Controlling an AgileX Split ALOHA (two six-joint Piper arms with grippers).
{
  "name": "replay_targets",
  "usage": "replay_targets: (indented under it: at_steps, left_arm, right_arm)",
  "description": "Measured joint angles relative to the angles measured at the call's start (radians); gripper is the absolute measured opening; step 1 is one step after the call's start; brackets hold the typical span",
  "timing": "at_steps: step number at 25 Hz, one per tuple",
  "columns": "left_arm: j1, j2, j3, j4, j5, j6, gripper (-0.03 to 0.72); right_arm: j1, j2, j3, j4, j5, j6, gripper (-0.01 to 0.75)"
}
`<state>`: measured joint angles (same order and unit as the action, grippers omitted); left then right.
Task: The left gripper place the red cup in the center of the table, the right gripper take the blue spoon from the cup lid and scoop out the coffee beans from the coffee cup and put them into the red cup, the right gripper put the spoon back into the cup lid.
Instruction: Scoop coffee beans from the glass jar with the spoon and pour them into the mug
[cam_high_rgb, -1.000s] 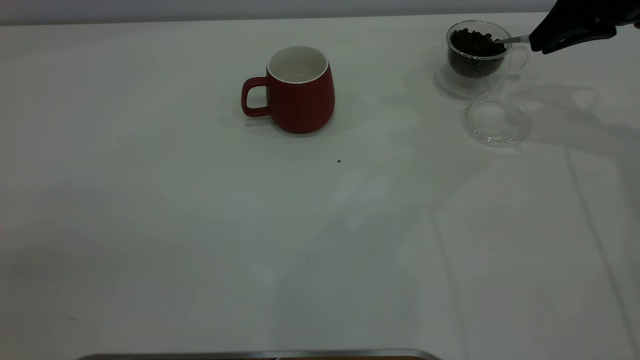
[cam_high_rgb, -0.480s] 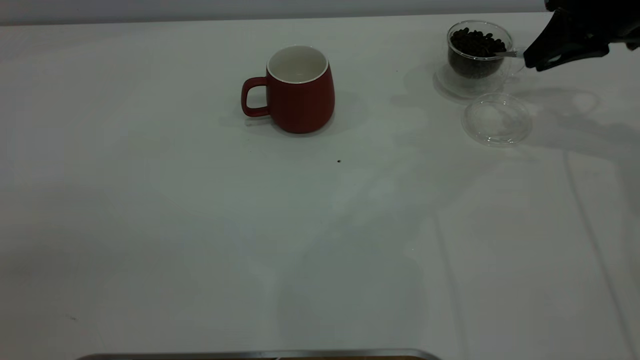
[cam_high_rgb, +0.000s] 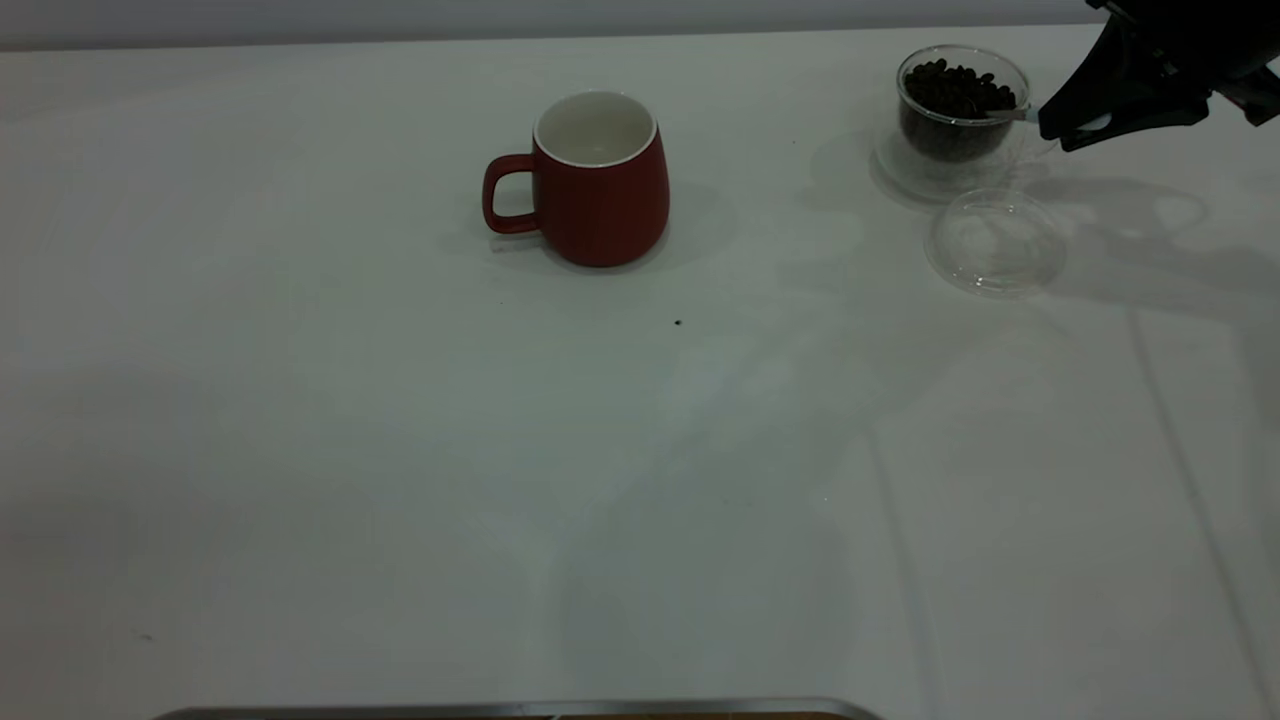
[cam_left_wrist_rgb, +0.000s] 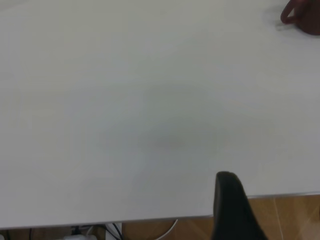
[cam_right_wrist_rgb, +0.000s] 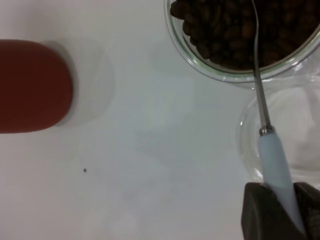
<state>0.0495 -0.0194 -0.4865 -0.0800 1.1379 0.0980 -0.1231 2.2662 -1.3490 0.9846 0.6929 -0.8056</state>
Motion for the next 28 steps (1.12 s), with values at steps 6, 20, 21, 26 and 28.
replay_targets:
  at_steps: [6, 20, 21, 26, 28]
  left_arm:
    - [0.0, 0.0, 0.0, 0.0, 0.0, 0.0, 0.476]
    - [0.0, 0.0, 0.0, 0.0, 0.0, 0.0, 0.476]
    - [0.0, 0.0, 0.0, 0.0, 0.0, 0.0, 0.476]
    - [0.0, 0.0, 0.0, 0.0, 0.0, -0.001, 0.476]
    - [0.0, 0.0, 0.0, 0.0, 0.0, -0.002, 0.476]
  right_arm:
    - [0.0, 0.003, 0.0, 0.039, 0.019, 0.005, 0.11]
    - [-0.017, 0.005, 0.0, 0.06, 0.066, 0.019, 0.11]
    - [-0.023, 0.009, 0.0, 0.064, 0.068, 0.02, 0.11]
    - [-0.036, 0.034, -0.001, 0.093, 0.092, 0.021, 0.11]
    - [-0.036, 0.038, -0.001, 0.109, 0.097, 0.017, 0.11]
